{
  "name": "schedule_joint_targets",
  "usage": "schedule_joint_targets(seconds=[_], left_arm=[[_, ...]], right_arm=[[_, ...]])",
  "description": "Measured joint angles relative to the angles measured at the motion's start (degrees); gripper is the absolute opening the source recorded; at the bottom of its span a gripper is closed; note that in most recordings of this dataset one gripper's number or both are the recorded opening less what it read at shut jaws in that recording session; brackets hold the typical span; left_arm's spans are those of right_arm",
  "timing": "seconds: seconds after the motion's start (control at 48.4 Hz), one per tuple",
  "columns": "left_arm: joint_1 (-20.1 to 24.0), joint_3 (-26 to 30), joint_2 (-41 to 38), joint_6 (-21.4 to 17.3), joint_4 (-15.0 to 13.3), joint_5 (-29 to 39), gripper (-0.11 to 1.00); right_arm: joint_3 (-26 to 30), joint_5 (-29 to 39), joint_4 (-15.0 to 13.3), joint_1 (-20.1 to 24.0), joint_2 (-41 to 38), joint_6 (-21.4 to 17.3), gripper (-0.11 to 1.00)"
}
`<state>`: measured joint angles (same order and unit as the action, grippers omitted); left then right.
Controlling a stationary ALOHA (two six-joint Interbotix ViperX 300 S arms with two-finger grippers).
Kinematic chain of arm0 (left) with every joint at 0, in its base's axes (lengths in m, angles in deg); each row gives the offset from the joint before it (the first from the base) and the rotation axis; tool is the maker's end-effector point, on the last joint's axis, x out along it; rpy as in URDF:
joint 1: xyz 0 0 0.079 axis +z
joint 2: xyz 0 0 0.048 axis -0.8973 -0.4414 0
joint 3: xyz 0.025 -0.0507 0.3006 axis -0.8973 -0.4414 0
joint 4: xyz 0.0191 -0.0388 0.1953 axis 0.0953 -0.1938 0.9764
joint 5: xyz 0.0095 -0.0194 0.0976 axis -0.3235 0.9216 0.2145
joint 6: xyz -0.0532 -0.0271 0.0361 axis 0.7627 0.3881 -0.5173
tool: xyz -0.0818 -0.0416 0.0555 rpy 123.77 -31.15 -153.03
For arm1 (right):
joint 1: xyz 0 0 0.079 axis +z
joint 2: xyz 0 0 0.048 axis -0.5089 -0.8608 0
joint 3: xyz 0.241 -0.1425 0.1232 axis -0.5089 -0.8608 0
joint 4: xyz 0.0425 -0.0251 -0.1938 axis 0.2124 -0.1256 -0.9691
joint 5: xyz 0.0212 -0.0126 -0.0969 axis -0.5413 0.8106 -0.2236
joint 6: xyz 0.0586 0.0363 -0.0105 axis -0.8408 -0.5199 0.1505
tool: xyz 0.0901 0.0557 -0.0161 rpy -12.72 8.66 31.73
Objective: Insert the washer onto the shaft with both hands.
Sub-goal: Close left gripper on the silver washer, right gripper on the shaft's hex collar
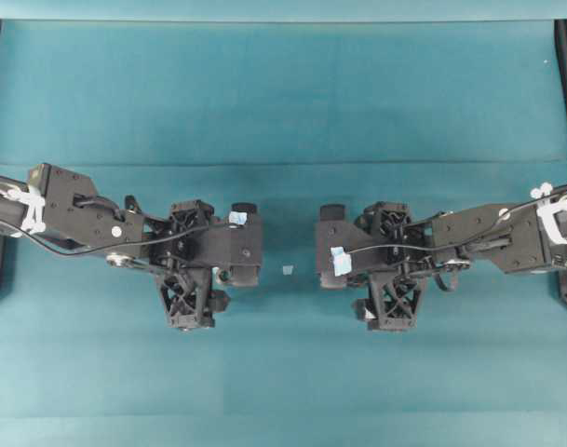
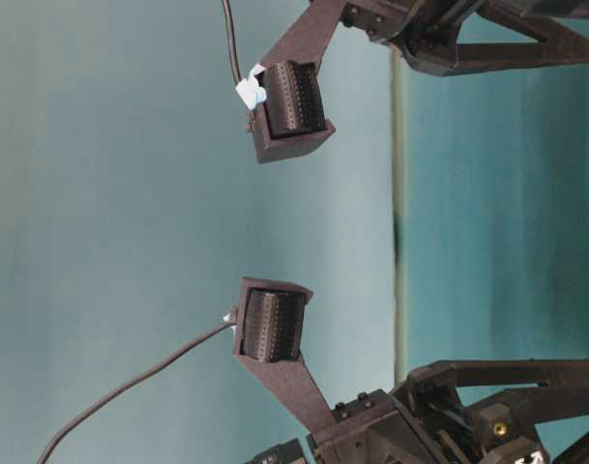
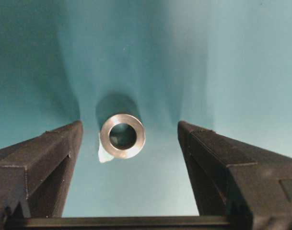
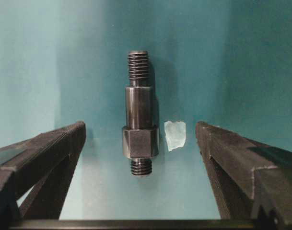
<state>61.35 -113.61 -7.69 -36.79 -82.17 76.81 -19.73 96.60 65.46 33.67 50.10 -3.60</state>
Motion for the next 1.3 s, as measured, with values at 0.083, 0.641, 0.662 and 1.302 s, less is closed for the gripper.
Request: schedule_joint_targets(seconds=[0.083, 0.641, 0.662, 1.302], left_arm=[[0.0, 0.0, 0.0, 0.0, 0.0, 0.44, 0.83], [0.09, 0.0, 0.0, 0.0, -0.09, 0.88, 0.83], [0.0, 0.0, 0.0, 0.0, -0.09, 0.79, 0.83], [0.0, 0.0, -0.09, 0.0, 0.0, 0.62, 0.83]], right_arm=[[0.0, 0.09, 0.0, 0.0, -0.09, 0.0, 0.81], [-0.09, 0.26, 0.18, 0.44, 0.0, 0.0, 0.8], [-0.09, 0.26, 0.18, 0.44, 0.0, -0.09, 0.8], [-0.18, 0.26, 0.18, 0.35, -0.09, -0.09, 0.79]])
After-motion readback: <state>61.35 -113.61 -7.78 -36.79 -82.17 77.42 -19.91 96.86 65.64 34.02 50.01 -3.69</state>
